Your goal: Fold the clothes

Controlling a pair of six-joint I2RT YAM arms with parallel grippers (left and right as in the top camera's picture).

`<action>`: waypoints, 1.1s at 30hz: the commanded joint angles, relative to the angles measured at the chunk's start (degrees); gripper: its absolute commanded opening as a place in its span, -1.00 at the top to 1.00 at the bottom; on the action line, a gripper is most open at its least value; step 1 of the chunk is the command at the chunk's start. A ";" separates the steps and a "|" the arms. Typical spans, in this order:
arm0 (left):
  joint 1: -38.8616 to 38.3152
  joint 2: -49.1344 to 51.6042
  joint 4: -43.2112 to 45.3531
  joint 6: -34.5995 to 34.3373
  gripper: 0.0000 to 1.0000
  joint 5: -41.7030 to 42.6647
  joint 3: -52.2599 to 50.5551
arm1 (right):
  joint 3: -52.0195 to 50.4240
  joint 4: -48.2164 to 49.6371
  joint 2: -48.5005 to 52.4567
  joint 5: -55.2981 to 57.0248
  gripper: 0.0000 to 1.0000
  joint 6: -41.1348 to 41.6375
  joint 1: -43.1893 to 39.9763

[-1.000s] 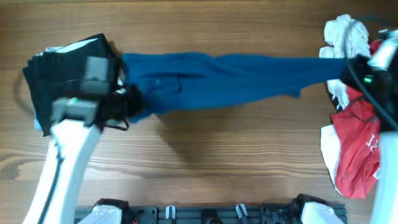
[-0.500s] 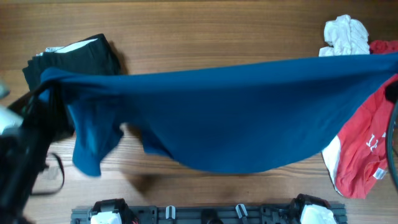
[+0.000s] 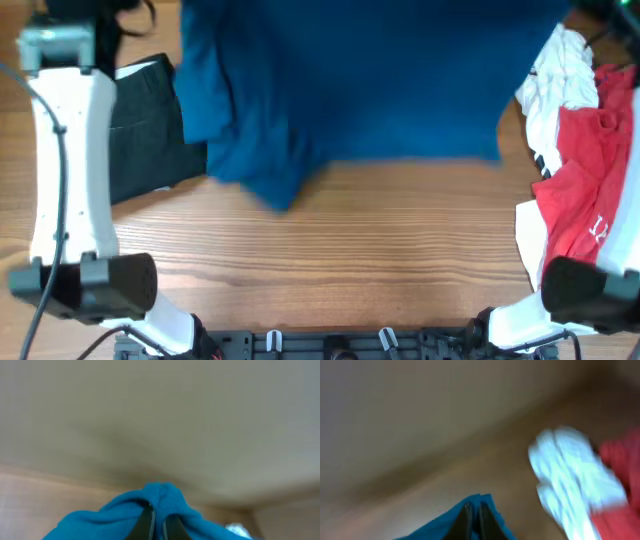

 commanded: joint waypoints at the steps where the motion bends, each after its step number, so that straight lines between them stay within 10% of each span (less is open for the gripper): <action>1: 3.50 -4.76 -6.47 5.22 0.92 0.66 18.75 | 12.46 -3.32 -4.13 2.23 0.92 -3.54 -0.42; 11: -6.12 6.58 -65.81 28.63 0.92 3.65 14.56 | -3.15 -32.96 2.86 15.67 0.91 -7.74 -0.42; 23: -32.83 11.10 -61.35 34.36 0.91 4.48 -32.96 | -27.67 -30.12 3.50 23.78 0.91 -3.58 -0.42; 26: -38.40 11.08 -59.12 29.07 0.07 1.20 -35.36 | -27.67 -29.73 3.50 23.50 0.92 -3.63 -0.42; 33: -33.90 1.25 -52.30 5.22 -0.15 -13.25 -35.39 | -27.67 -29.73 3.50 23.26 0.91 -3.63 -0.42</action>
